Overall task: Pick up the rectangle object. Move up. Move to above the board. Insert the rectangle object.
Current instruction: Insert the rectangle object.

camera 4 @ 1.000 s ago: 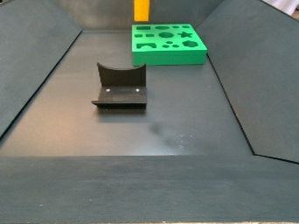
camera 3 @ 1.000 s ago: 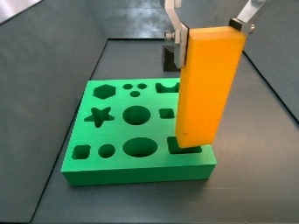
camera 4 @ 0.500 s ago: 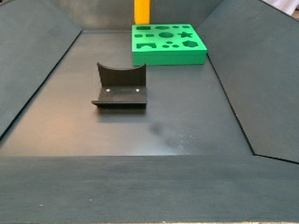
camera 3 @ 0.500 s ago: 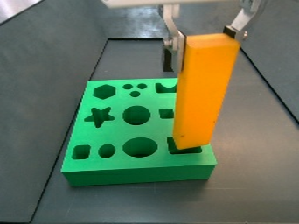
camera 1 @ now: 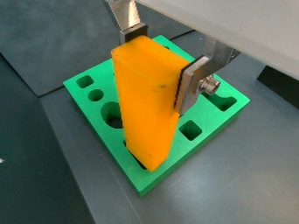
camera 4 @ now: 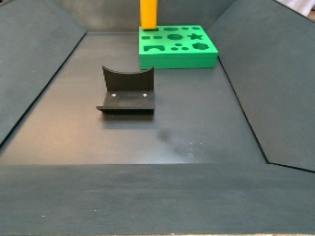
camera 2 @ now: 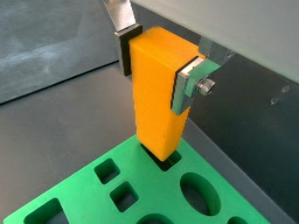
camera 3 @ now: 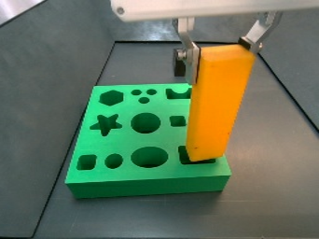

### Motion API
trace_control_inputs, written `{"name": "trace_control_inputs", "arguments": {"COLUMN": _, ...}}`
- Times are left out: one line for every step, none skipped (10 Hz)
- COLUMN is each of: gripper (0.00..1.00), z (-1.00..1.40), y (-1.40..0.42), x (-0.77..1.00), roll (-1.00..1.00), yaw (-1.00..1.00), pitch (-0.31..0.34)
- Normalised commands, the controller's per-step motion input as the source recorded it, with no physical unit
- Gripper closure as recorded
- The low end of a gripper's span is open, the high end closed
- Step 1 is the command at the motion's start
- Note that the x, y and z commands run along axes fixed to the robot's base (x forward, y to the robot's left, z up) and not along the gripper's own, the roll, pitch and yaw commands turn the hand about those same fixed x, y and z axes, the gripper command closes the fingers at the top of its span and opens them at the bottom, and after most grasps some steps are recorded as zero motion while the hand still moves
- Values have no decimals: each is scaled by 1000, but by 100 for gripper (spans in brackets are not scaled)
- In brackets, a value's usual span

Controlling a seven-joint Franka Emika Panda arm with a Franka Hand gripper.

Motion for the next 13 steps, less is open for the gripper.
{"name": "trace_control_inputs", "arguments": {"gripper": 100, "z": -11, "y": 0, "x": 0, "roll": 37, "yaw": -263, "pitch": 0}}
{"name": "trace_control_inputs", "arguments": {"gripper": 100, "z": 0, "y": 0, "x": 0, "roll": 41, "yaw": -280, "pitch": 0}}
{"name": "trace_control_inputs", "arguments": {"gripper": 100, "z": -9, "y": 0, "x": 0, "roll": 34, "yaw": -297, "pitch": 0}}
{"name": "trace_control_inputs", "arguments": {"gripper": 100, "z": -23, "y": 0, "x": 0, "roll": 43, "yaw": -289, "pitch": 0}}
{"name": "trace_control_inputs", "arguments": {"gripper": 100, "z": -3, "y": 0, "x": 0, "roll": 21, "yaw": -234, "pitch": 0}}
{"name": "trace_control_inputs", "arguments": {"gripper": 100, "z": -6, "y": 0, "x": 0, "roll": 17, "yaw": -160, "pitch": 0}}
{"name": "trace_control_inputs", "arguments": {"gripper": 100, "z": -14, "y": 0, "x": 0, "roll": 29, "yaw": -131, "pitch": 0}}
{"name": "trace_control_inputs", "arguments": {"gripper": 100, "z": -23, "y": 0, "x": 0, "roll": 39, "yaw": -109, "pitch": 0}}
{"name": "trace_control_inputs", "arguments": {"gripper": 100, "z": -60, "y": 0, "x": 0, "roll": 47, "yaw": -94, "pitch": 0}}
{"name": "trace_control_inputs", "arguments": {"gripper": 100, "z": -123, "y": 0, "x": 0, "roll": 51, "yaw": -63, "pitch": 0}}
{"name": "trace_control_inputs", "arguments": {"gripper": 100, "z": -183, "y": -31, "x": -3, "roll": 80, "yaw": -9, "pitch": 0}}
{"name": "trace_control_inputs", "arguments": {"gripper": 100, "z": -180, "y": -71, "x": -43, "roll": 76, "yaw": 0, "pitch": 0}}
{"name": "trace_control_inputs", "arguments": {"gripper": 100, "z": -191, "y": -97, "x": -49, "roll": 49, "yaw": 0, "pitch": -3}}
